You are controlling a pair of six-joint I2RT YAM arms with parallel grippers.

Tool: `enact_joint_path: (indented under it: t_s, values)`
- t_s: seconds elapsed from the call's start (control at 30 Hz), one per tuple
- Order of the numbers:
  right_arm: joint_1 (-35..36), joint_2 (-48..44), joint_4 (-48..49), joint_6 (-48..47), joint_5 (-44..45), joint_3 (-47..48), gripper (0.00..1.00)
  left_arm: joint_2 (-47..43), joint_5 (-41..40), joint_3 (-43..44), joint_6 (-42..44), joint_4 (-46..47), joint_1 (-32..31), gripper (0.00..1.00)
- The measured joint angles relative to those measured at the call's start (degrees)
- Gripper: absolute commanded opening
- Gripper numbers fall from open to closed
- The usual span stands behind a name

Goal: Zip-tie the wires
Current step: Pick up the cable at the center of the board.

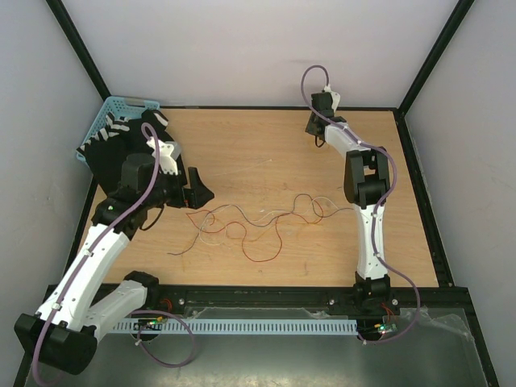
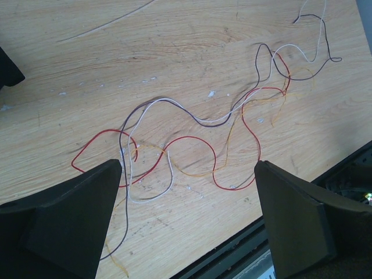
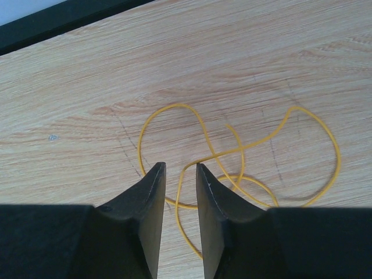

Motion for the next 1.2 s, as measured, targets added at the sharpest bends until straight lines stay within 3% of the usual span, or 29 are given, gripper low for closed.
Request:
enact_joint_path:
  t_s: [0.4,0.5,0.7,0.87,1.03,1.2]
  values:
    - [0.0,1.66,-0.07,0.04,-0.02,0.0,0.36,0.0,0.61,0.0,-0.61,0.0,0.0,0.99]
    - [0.0,2.14,-0.31,0.07,-0.02,0.0,0.28,0.04,0.85,0.0,-0.79,0.0,0.0,0.99]
    - [0.0,2.16,-0.52,0.02,-0.33,0.0,0.0,0.17,1.01,0.0,-1.22,0.0,0.0,0.99]
    - [0.0,1.75,-1.36,-0.94,-0.52,-0.04,0.0,0.31,0.46,0.31,-2.05,0.04,0.0,0.99]
    - [0.0,-4.28,-4.09,-4.22,-1.57,-1.4,0.0,1.53,0.96,1.77,-3.69,3.8,0.0,0.99]
    - [0.0,-19.45,-5.92,-8.02,-5.57,-3.19,0.0,2.51,2.91,2.43,-6.91,12.96,-0.22,0.99]
